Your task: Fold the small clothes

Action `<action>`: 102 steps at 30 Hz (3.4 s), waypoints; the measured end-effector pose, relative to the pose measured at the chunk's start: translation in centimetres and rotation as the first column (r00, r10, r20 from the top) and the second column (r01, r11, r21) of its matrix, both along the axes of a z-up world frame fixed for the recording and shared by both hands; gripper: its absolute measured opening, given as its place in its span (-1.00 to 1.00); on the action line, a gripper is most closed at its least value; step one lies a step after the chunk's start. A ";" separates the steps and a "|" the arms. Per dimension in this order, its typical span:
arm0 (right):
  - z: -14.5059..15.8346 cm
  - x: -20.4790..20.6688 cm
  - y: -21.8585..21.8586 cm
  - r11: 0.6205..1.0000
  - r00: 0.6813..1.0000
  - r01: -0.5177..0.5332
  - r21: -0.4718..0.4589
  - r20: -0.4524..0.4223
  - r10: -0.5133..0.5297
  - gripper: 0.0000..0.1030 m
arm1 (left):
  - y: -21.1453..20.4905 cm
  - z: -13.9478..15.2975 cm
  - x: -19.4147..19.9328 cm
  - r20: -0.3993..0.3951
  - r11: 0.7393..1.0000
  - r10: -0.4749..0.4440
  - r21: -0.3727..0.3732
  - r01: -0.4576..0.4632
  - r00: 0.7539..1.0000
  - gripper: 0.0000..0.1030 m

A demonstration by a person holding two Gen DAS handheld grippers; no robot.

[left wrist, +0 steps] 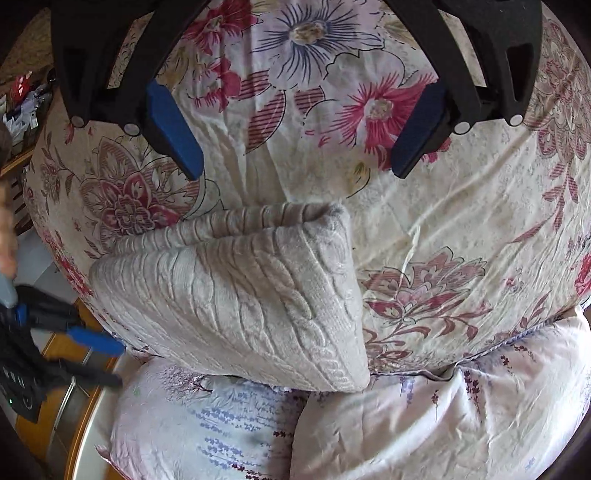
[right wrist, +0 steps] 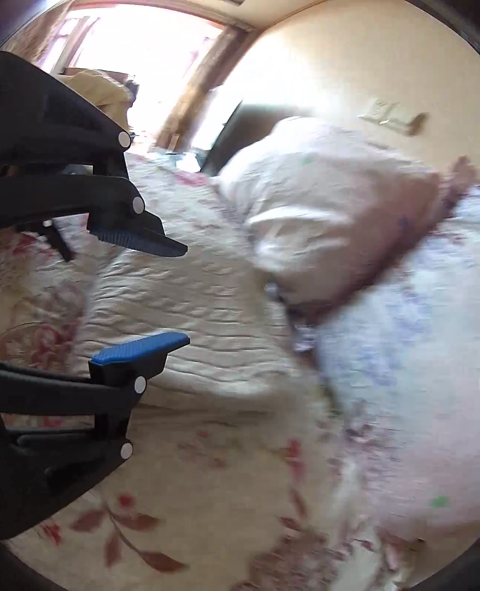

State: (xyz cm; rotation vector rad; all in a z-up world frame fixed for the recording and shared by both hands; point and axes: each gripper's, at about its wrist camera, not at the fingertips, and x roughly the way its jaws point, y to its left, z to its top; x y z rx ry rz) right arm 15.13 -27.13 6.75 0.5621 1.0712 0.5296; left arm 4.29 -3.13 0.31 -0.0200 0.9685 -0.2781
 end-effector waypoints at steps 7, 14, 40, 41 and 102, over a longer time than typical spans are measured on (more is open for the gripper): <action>-1.5 -0.9 -1.2 0.983 0.994 0.108 -0.147 -0.007 -0.110 -0.33 | -0.7 -0.3 0.7 0.011 0.997 0.059 0.052 -0.059 0.998 0.96; -1.3 -7.6 -0.2 0.858 0.983 0.167 -0.486 0.152 -0.106 0.85 | -2.1 -0.8 1.1 0.011 0.984 0.089 0.153 -0.090 0.996 0.97; -4.7 -9.6 3.5 0.773 0.992 0.107 -0.625 0.123 -0.039 0.97 | -1.9 -0.9 0.9 0.047 0.983 0.111 0.145 -0.116 0.993 0.97; -4.7 -9.6 3.5 0.773 0.992 0.107 -0.625 0.123 -0.038 0.97 | -1.9 -0.9 0.9 0.047 0.983 0.111 0.144 -0.116 0.993 0.97; -4.7 -9.5 3.5 0.773 0.991 0.110 -0.625 0.124 -0.041 0.97 | -1.9 -0.9 0.9 0.048 0.982 0.112 0.144 -0.118 0.993 0.97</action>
